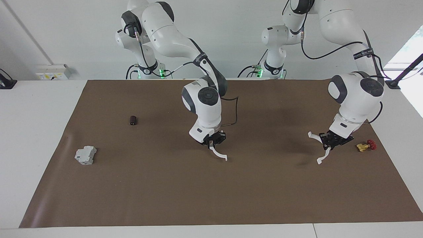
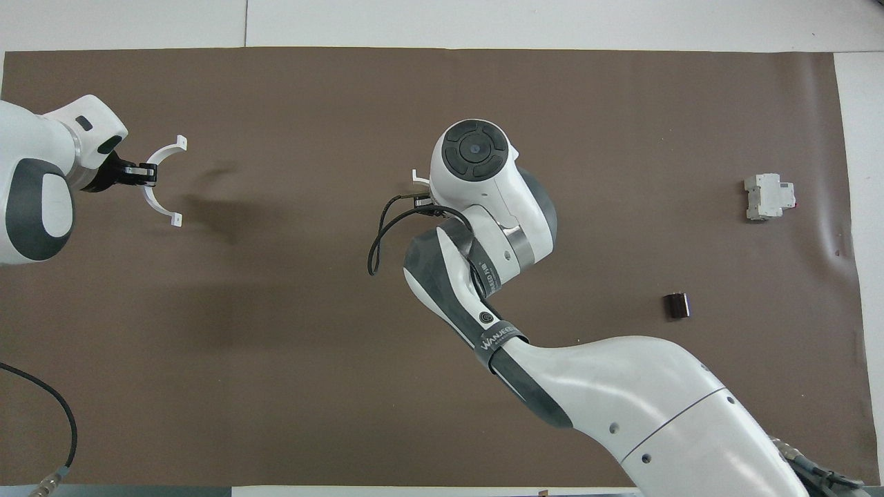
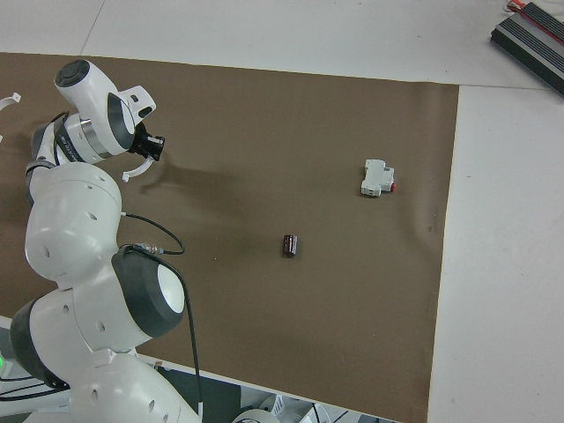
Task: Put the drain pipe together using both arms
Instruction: 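Lift the clamp halves and carry them toward each other mid-table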
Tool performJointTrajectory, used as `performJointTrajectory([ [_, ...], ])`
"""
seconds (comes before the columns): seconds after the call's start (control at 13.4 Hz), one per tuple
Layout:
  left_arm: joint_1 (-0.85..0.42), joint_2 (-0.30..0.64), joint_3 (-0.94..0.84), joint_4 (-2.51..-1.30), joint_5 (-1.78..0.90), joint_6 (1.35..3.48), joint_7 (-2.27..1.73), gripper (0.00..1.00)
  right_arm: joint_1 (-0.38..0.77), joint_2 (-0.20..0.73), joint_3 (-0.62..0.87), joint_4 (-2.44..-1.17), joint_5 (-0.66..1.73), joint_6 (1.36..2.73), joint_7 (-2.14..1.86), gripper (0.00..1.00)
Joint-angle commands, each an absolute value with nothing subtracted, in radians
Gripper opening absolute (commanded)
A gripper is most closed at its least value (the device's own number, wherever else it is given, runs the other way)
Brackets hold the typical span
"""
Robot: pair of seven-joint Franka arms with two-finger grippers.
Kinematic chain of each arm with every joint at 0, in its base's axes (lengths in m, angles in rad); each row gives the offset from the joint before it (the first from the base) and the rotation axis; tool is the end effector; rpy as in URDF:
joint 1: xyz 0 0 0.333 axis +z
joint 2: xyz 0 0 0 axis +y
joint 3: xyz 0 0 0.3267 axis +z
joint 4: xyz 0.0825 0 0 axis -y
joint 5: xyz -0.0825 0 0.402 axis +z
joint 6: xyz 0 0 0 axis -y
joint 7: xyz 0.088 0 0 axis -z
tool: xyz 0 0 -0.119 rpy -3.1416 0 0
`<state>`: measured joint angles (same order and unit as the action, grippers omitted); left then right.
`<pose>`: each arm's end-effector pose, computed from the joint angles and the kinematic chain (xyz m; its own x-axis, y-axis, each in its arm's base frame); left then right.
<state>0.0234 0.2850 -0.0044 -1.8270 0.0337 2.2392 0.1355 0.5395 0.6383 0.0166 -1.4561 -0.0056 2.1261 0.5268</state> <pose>0.6603 0.0140 0.3801 0.9831 -0.1367 0.1217 -0.1322 -0.9902 -0.0445 0.6315 0.3897 0.3006 0.9993 0.0285 0.0249 0.0290 -0.9994 -0.0203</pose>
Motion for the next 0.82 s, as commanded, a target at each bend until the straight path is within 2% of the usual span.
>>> performJointTrajectory([
  [0.0, -0.023, 0.267, 0.005, -1.799, 0.035, 2.192, 0.091, 0.00, 0.552, 0.678, 0.014, -1.424, -0.090, 2.131, 0.572, 0.00],
  [0.22, -0.101, 0.268, 0.006, -1.796, 0.038, 2.194, -0.020, 0.00, 0.551, 0.683, 0.015, -1.424, -0.081, 2.167, 0.578, 0.02],
  [0.3, -0.127, 0.268, 0.006, -1.796, 0.040, 2.194, -0.061, 0.00, 0.546, 0.684, 0.015, -1.424, -0.078, 2.178, 0.589, 0.25],
  [0.45, -0.182, 0.267, 0.006, -1.799, 0.040, 2.191, -0.122, 0.00, 0.541, 0.683, 0.017, -1.422, -0.086, 2.171, 0.592, 0.85],
  [0.52, -0.211, 0.267, 0.006, -1.801, 0.040, 2.189, -0.155, 0.00, 0.535, 0.666, 0.012, -1.419, -0.086, 2.161, 0.589, 1.00],
  [0.75, -0.311, 0.267, 0.006, -1.805, 0.040, 2.184, -0.273, 0.00, 0.410, 0.563, 0.017, -1.391, -0.081, 2.024, 0.476, 1.00],
])
